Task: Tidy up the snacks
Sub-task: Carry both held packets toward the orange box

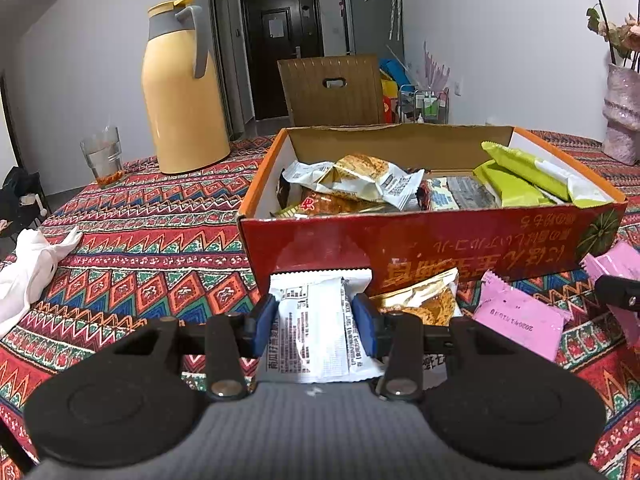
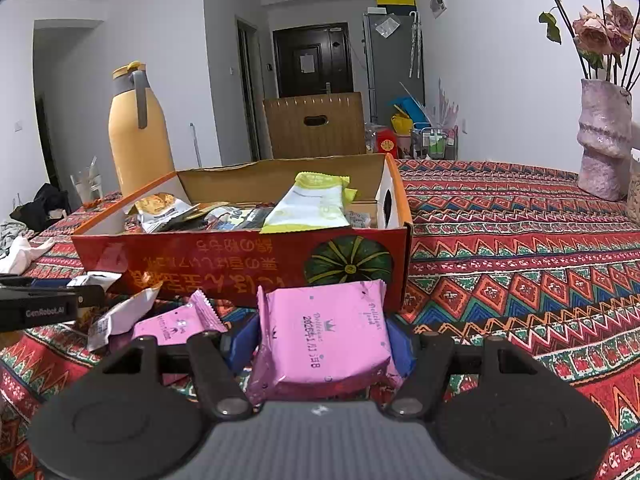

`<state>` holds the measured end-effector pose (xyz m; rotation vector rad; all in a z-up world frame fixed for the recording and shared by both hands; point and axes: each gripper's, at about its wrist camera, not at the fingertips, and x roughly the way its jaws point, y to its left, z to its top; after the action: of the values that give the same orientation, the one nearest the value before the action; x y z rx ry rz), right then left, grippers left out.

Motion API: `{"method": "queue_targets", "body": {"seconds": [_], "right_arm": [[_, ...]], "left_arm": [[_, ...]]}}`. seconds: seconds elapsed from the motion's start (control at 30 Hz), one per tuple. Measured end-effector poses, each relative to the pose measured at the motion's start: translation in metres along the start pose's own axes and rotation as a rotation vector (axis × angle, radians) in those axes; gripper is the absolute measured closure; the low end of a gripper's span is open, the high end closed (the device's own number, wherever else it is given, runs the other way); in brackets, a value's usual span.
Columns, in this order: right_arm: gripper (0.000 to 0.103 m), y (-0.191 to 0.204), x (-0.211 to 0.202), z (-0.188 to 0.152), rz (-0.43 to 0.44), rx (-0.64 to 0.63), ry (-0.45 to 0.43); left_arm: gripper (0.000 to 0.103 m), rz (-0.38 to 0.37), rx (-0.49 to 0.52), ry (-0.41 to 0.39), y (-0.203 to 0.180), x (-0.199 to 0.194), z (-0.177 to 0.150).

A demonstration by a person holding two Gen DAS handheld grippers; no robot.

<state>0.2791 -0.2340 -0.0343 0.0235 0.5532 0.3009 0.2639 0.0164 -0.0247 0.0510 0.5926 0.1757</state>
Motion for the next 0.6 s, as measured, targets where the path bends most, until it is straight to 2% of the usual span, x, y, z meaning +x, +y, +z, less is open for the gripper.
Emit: {"method": "queue_targets", "body": {"seconds": [0.23,0.6], "right_arm": [[0.037,0.012,-0.006,0.0,-0.018,-0.054,-0.024],[0.037,0.038,-0.038,0.017,0.037,-0.117,-0.109]], "left_arm": [[0.06,-0.039,-0.017,-0.034,0.004,-0.02,0.006],[0.059,-0.111,-0.028,-0.15,0.0,-0.061,0.032]]}}
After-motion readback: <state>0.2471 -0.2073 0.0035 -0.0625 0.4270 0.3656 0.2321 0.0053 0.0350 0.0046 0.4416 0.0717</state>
